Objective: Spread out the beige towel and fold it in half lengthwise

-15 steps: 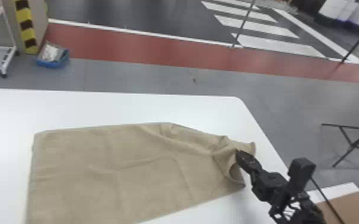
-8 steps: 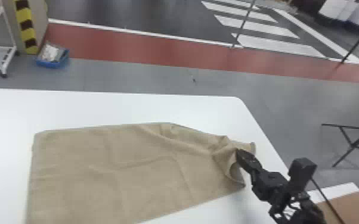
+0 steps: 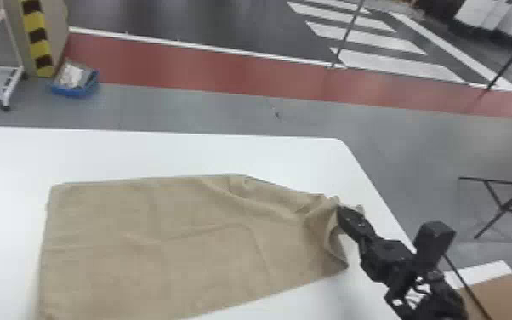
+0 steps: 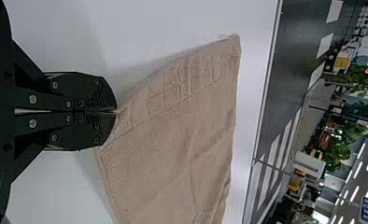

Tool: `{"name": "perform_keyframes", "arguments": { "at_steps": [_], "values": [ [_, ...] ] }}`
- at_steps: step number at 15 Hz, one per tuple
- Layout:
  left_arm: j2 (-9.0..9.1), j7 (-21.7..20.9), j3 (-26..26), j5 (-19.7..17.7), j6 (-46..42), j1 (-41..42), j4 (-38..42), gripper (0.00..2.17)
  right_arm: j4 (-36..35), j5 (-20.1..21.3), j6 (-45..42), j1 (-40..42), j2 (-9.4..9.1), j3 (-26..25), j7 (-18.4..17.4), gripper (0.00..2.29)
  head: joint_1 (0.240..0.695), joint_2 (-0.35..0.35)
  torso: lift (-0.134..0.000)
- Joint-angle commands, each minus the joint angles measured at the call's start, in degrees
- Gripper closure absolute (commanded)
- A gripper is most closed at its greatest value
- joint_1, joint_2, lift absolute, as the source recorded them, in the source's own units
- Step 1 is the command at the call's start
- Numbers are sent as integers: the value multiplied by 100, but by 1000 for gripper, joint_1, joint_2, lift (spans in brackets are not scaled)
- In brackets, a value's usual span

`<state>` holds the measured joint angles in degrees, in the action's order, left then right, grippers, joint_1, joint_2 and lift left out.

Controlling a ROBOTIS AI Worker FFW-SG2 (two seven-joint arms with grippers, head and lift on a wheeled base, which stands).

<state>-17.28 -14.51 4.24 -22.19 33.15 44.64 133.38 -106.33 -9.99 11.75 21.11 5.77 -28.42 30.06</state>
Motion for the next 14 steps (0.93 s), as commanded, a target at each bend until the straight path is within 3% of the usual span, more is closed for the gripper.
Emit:
{"name": "perform_keyframes", "arguments": {
  "at_steps": [1,3,8,12,14],
  "values": [
    [14,10,164,-145,39,-122,135,1825,-204,-21,192,-72,91,-41,35,1359,695,-350,-124],
    [32,115,323,-259,57,-254,241,1825,-450,14,790,-134,222,-94,299,1359,695,-339,-124],
    [23,484,788,-382,39,-641,434,1825,-555,260,1879,-222,882,-507,739,1355,695,-284,-124],
    [23,581,982,-549,21,-746,425,1828,-590,629,2706,-90,803,-718,1538,1193,695,-285,-124],
    [32,581,947,-549,21,-782,399,1828,-634,1122,2811,16,697,-656,1556,1143,695,-284,-124]
  ]
}}
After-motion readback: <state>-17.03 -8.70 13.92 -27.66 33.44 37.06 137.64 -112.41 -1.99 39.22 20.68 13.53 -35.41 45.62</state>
